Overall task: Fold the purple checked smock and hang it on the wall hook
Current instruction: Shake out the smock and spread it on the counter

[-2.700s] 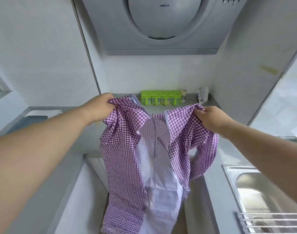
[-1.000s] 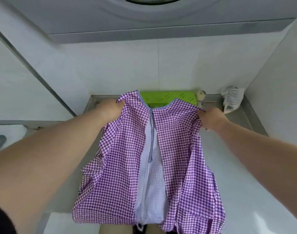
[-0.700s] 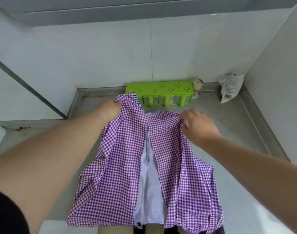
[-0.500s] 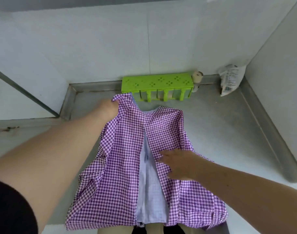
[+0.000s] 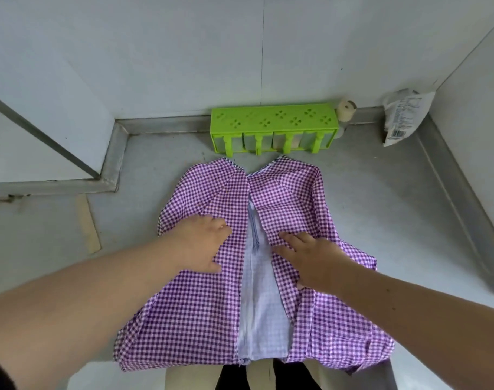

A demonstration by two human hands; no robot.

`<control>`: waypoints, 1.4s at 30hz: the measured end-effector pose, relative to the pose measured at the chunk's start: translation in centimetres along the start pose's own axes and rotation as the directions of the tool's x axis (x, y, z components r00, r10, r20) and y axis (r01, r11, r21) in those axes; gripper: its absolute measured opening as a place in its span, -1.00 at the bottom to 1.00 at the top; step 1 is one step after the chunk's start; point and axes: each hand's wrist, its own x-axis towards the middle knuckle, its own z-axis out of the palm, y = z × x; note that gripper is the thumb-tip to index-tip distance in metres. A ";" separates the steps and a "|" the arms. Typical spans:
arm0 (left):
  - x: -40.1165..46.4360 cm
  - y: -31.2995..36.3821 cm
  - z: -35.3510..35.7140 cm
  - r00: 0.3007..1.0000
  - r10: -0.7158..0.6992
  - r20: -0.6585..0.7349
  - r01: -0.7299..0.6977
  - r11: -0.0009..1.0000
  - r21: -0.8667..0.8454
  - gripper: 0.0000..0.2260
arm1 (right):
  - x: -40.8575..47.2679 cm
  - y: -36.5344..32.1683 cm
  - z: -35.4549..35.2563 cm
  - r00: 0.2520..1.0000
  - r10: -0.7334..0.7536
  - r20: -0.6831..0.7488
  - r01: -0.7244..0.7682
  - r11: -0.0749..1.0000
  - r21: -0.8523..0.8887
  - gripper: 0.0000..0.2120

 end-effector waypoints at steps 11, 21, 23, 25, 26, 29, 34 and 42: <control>0.6 2.4 3.1 0.978 -0.116 0.171 0.106 0.992 0.065 0.18 | -0.2 -3.0 0.0 0.957 -0.289 -0.002 0.289 0.957 0.014 -0.61; 1.5 2.5 3.4 0.979 -0.137 0.150 0.137 0.990 0.011 0.22 | 2.7 -7.5 -1.6 0.974 -0.036 -0.225 0.120 0.921 0.371 -0.80; 1.5 2.5 3.1 0.979 -0.143 0.143 0.145 0.989 -0.006 0.21 | 3.1 -7.9 -0.8 0.983 -0.002 -0.184 0.079 0.909 0.409 -0.77; 1.5 2.5 2.7 0.981 -0.136 0.139 0.137 0.991 -0.001 0.14 | 2.8 -7.4 -0.3 0.982 0.023 -0.189 0.063 0.898 0.436 -0.66; 1.6 2.6 2.5 0.981 -0.126 0.147 0.126 0.992 0.010 0.09 | 2.4 -6.8 -0.3 0.980 0.040 -0.194 0.051 0.897 0.440 -0.59; 1.8 3.2 1.0 0.971 -0.100 0.216 0.088 0.994 0.064 -0.09 | 0.5 -4.7 -0.4 0.967 0.144 -0.212 -0.045 0.909 0.414 -0.50; 2.4 4.6 -1.9 0.942 -0.080 0.327 0.044 0.992 0.116 -0.26 | -2.7 -1.6 0.1 0.877 0.461 -0.137 -0.360 0.818 0.448 -0.55; 3.9 6.0 -5.0 0.945 -0.047 0.324 -0.014 0.983 0.184 -0.39 | -3.1 -2.1 0.8 0.739 0.644 0.199 -0.578 0.453 0.679 -0.34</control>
